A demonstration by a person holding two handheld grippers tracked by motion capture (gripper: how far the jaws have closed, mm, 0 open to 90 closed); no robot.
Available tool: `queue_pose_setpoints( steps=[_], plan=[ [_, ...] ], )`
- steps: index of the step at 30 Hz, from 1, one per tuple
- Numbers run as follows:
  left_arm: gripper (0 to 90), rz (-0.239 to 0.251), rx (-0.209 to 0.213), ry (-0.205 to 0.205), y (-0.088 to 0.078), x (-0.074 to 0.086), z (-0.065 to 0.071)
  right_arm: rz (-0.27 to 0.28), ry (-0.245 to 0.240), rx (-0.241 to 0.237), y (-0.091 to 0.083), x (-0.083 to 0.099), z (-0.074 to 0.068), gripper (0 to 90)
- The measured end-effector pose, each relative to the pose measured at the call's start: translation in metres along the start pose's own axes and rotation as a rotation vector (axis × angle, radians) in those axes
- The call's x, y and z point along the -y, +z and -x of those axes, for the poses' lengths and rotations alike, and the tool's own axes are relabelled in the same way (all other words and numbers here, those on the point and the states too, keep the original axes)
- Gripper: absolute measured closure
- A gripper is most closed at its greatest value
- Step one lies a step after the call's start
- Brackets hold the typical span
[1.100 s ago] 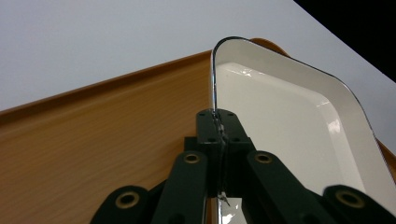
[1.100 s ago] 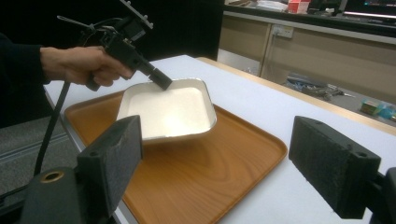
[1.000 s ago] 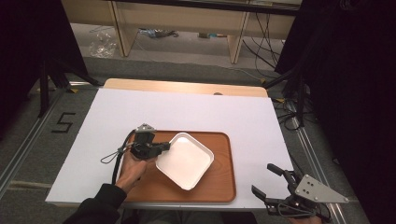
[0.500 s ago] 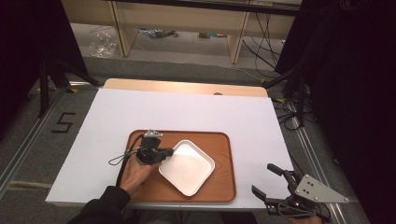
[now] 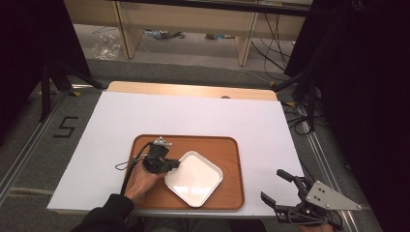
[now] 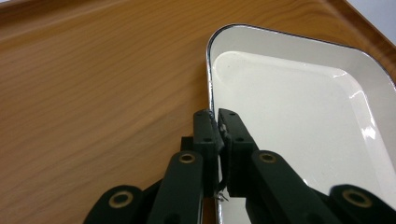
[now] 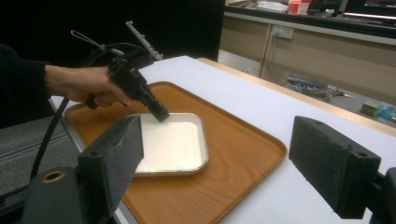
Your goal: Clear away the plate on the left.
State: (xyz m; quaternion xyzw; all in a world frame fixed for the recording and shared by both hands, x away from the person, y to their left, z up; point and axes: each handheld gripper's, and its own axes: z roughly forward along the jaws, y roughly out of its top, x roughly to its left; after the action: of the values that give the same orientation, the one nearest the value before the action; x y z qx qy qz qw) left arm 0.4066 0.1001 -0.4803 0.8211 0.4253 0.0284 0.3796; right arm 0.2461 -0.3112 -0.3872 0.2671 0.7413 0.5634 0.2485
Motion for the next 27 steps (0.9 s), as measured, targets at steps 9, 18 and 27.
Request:
queue_pose_setpoints(
  steps=[9,18,27],
  plan=[
    [85.0,-0.026,-0.009,0.066,-0.004,0.001,-0.001,-0.007,0.012,-0.004,-0.001,0.000,-0.001,18.7],
    [82.8,-0.059,0.000,-0.045,-0.015,0.015,0.006,0.003,-0.001,0.001,-0.001,0.000,0.000,18.7],
    [79.6,-0.077,-0.024,0.015,-0.025,0.025,0.008,0.000,-0.005,-0.001,-0.001,0.000,0.000,18.7]
  ],
)
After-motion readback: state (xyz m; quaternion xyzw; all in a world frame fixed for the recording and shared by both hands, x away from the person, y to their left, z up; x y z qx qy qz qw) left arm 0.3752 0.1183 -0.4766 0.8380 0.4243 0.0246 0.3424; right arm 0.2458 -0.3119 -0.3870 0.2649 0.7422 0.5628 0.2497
